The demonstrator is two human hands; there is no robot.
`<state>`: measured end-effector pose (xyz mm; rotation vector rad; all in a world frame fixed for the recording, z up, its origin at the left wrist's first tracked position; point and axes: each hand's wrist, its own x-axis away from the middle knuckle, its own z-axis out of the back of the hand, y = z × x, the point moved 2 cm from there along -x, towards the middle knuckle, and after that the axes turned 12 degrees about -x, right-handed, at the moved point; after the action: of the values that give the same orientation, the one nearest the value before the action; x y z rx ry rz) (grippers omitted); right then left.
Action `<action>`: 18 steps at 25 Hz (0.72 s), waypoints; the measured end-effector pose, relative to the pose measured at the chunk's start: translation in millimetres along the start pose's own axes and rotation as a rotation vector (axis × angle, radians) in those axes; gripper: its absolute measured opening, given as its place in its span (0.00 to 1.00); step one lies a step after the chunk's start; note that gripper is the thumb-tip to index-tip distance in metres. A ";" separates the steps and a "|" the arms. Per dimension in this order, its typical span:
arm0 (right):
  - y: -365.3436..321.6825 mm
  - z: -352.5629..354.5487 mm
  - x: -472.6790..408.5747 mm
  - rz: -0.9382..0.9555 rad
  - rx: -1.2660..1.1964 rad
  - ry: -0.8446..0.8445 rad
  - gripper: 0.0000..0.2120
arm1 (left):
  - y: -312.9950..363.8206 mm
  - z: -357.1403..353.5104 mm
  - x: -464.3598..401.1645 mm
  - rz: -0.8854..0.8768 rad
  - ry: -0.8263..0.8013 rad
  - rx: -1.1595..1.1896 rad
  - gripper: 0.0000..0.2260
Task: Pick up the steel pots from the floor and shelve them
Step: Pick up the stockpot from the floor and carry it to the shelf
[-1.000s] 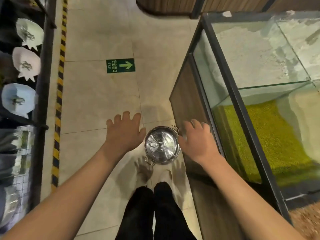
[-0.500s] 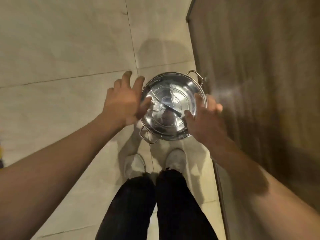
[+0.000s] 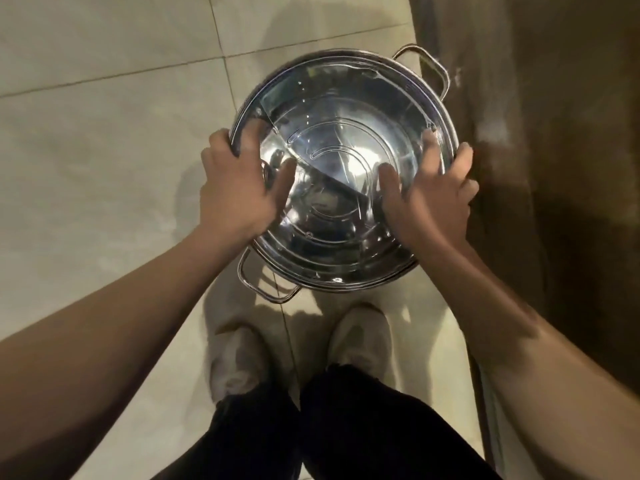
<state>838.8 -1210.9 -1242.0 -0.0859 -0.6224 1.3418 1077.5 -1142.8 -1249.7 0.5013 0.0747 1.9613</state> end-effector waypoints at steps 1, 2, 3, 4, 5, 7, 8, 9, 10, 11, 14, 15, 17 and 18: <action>-4.0 4.3 0.2 -0.016 -0.047 0.000 0.38 | -0.2 5.4 -1.1 0.015 0.011 -0.006 0.31; -8.5 10.8 1.3 -0.011 -0.088 -0.020 0.38 | 2.5 11.6 -0.9 0.021 -0.009 -0.001 0.31; -9.7 17.2 7.6 0.007 -0.114 -0.043 0.39 | 3.2 17.3 5.9 0.017 -0.017 0.006 0.31; -12.9 30.8 17.2 0.003 -0.134 -0.050 0.39 | 6.4 31.0 15.6 0.029 -0.018 0.017 0.31; -14.1 38.0 16.1 0.014 -0.141 -0.039 0.39 | 9.0 36.8 12.9 0.025 0.004 0.034 0.32; -29.0 76.7 45.9 0.020 -0.171 -0.055 0.40 | 13.6 80.4 37.9 0.012 0.005 0.030 0.33; -42.3 99.1 60.1 0.034 -0.181 -0.052 0.40 | 20.7 107.2 50.1 0.004 0.007 0.022 0.34; -58.8 130.4 78.6 0.043 -0.191 -0.049 0.40 | 26.5 143.8 66.7 0.004 0.011 0.032 0.33; -61.9 135.9 86.9 0.023 -0.192 -0.054 0.39 | 28.6 149.5 74.1 0.020 -0.006 0.037 0.33; -77.6 164.9 99.1 0.016 -0.185 -0.036 0.39 | 35.0 181.0 83.0 0.020 -0.001 0.042 0.32; -145.0 277.9 154.4 0.056 -0.110 -0.039 0.39 | 72.1 317.0 122.9 0.021 0.033 0.035 0.30; -160.6 309.5 169.5 0.033 -0.096 -0.071 0.40 | 82.0 353.1 135.1 0.034 0.030 0.029 0.29; -195.7 354.5 189.5 0.025 -0.093 -0.170 0.41 | 96.8 410.8 150.9 0.052 0.037 0.007 0.29; -216.2 391.6 203.6 0.027 -0.080 -0.189 0.42 | 107.9 452.3 161.2 0.065 0.012 0.016 0.30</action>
<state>865.2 -1189.8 -751.7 -0.0323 -0.8367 1.3607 1099.3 -1124.9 -758.4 0.5085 0.0825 2.0287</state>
